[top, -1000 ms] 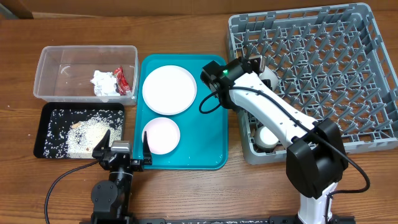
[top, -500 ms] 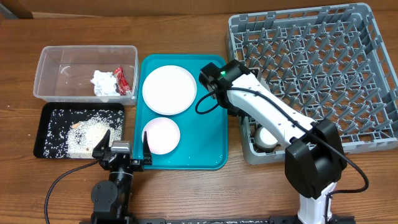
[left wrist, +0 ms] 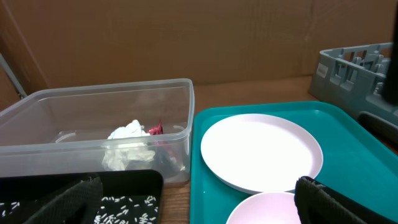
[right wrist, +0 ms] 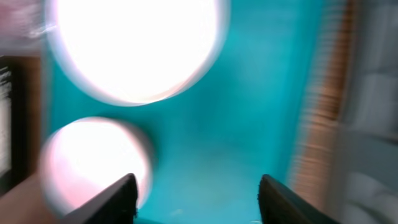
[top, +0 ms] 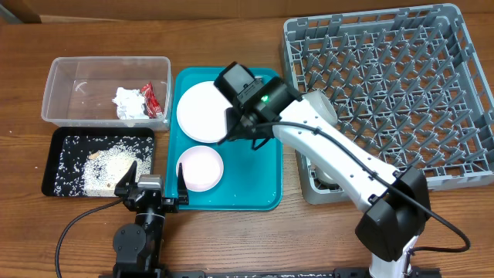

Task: Sort waste into correct bins and load items into the dishwasher
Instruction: 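Reach the right gripper to the pink plate and grasp its edge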

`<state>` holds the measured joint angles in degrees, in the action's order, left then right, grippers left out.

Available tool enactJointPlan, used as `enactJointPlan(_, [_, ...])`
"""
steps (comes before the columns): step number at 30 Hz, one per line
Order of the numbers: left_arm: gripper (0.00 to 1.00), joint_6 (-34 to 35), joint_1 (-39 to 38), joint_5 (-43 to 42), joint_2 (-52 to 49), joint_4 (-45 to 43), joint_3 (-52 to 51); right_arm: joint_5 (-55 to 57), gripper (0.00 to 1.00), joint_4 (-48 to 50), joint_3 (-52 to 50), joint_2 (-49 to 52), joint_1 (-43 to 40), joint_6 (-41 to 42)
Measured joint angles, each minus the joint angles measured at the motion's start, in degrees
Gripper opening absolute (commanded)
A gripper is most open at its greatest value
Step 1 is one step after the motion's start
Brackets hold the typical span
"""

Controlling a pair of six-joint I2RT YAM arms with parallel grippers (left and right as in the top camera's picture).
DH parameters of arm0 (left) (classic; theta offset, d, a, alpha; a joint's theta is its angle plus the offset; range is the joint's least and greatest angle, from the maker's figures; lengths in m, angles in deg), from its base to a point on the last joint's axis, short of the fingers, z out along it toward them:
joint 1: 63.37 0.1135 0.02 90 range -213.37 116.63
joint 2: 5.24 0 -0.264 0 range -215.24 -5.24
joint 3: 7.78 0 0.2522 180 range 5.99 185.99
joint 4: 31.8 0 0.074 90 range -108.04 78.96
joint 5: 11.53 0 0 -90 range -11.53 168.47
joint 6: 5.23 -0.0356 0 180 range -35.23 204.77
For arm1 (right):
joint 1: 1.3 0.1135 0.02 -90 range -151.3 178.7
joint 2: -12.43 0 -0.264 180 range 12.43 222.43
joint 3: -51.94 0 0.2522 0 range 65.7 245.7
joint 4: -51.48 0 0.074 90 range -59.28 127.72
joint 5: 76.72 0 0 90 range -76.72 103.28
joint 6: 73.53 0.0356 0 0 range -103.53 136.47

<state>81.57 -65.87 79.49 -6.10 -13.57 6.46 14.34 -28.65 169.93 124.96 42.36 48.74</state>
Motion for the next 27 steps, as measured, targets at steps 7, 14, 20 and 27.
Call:
enactJointPlan(7, [1.0,0.0,0.0,0.0,0.0,-0.02,0.0,-8.41,0.49,12.79,-12.02,0.02,3.43,3.78])
enactJointPlan(14, [1.0,0.0,0.0,0.0,0.0,-0.02,0.0,-10.25,0.33,22.75,-21.44,0.7,4.33,7.21])
enactJointPlan(20, [1.0,0.0,0.0,0.0,0.0,0.0,0.0,-10.88,0.14,23.8,-22.14,3.21,4.55,8.28])
enactJointPlan(27, [1.0,0.0,0.0,0.0,0.0,-0.02,0.0,-10.56,0.04,21.9,-22.14,3.48,4.46,8.24])
